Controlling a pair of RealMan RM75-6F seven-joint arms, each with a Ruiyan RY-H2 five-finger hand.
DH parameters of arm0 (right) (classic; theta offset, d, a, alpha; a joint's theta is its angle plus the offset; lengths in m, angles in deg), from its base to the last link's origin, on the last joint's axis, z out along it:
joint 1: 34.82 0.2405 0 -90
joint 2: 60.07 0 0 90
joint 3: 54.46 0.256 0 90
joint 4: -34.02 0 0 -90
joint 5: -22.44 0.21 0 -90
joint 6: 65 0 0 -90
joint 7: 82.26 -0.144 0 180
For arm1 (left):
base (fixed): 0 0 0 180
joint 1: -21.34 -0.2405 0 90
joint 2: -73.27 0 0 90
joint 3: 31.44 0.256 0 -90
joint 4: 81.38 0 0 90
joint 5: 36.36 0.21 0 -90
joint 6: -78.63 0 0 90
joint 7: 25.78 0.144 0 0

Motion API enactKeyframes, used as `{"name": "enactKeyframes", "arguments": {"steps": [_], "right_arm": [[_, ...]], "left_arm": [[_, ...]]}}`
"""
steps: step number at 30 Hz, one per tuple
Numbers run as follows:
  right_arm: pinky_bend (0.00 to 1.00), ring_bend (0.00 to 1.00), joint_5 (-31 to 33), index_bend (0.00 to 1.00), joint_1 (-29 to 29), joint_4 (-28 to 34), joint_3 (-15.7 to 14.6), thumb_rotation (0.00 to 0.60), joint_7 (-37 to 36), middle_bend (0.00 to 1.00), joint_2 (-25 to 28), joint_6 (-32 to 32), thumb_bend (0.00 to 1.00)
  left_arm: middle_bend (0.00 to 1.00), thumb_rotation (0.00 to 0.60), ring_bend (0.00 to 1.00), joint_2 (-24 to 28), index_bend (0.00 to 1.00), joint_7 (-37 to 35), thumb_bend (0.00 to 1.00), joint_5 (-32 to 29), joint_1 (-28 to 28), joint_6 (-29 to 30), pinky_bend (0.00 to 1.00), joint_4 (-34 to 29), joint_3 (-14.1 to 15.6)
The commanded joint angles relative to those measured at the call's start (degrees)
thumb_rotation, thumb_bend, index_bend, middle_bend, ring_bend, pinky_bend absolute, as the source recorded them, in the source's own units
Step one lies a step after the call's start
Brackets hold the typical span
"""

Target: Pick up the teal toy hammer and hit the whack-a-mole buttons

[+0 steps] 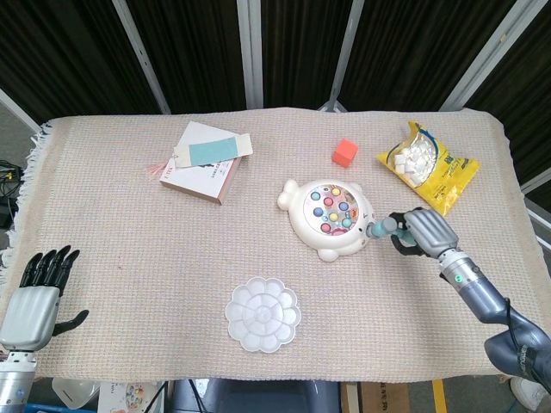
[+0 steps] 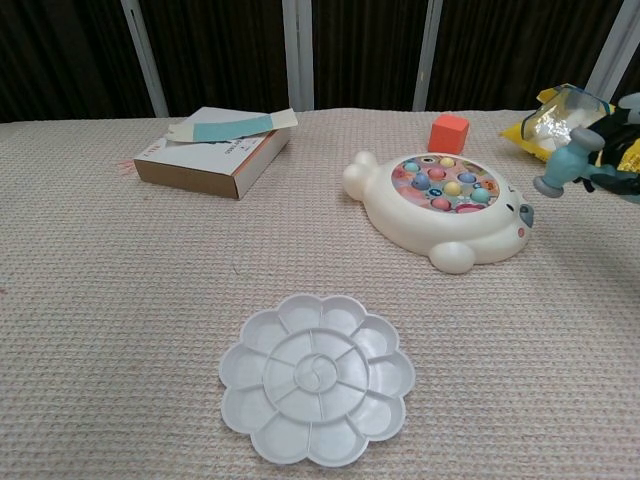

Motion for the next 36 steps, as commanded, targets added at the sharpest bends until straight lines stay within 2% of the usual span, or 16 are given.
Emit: {"name": "enactKeyframes", "arguments": {"steps": [1,5,10,19,27,36], "right_arm": [[0.36,0.67,2.39,0.93,3.87,6.37,2.52,0.6,5.92,0.81,3.3,-3.67,0.87],[0.37,0.67,5.36,0.94,6.67,8.49,3.71,0.6,10.58,0.82,2.79,-6.79,0.88],[0.37,0.68,9.75,0.95,10.41,7.99,4.29,0.6,18.79,0.83,0.31,-10.11,0.89],[0.37,0.68,19.37,0.96,15.08,4.77,3.33,0.6,30.24,0.83,-2.46,-14.0,0.9],[0.37,0.69,25.79,0.97,16.92,4.32,1.69,0.6,35.19,0.84,-1.88,-14.47,0.9],[0.37,0.69,28.06,0.97,17.55,4.14,-0.04,0.6,36.68,0.84,-1.33,-14.6,0.9]], "left_arm": [[0.0,0.6,0.0,0.01,0.0,-0.52,0.15,-0.2,0.0,-0.15,0.0,0.45,0.06],[0.0,0.6,0.0,0.08,0.0,-1.2,0.15,-0.47,0.07,-0.33,0.0,1.02,0.0],[0.0,0.6,0.0,0.3,0.0,-1.9,0.15,-1.0,0.26,-0.78,0.0,1.59,-0.12],[0.0,0.6,0.0,0.46,0.0,-2.61,0.15,-1.89,0.43,-1.25,0.0,2.23,-0.29],[0.0,0.6,0.0,0.21,0.0,-2.14,0.15,-2.39,0.57,-1.45,0.0,2.11,-0.34],[0.0,0.6,0.0,0.07,0.0,-1.12,0.15,-2.43,0.74,-1.46,0.0,1.39,-0.29]]}}
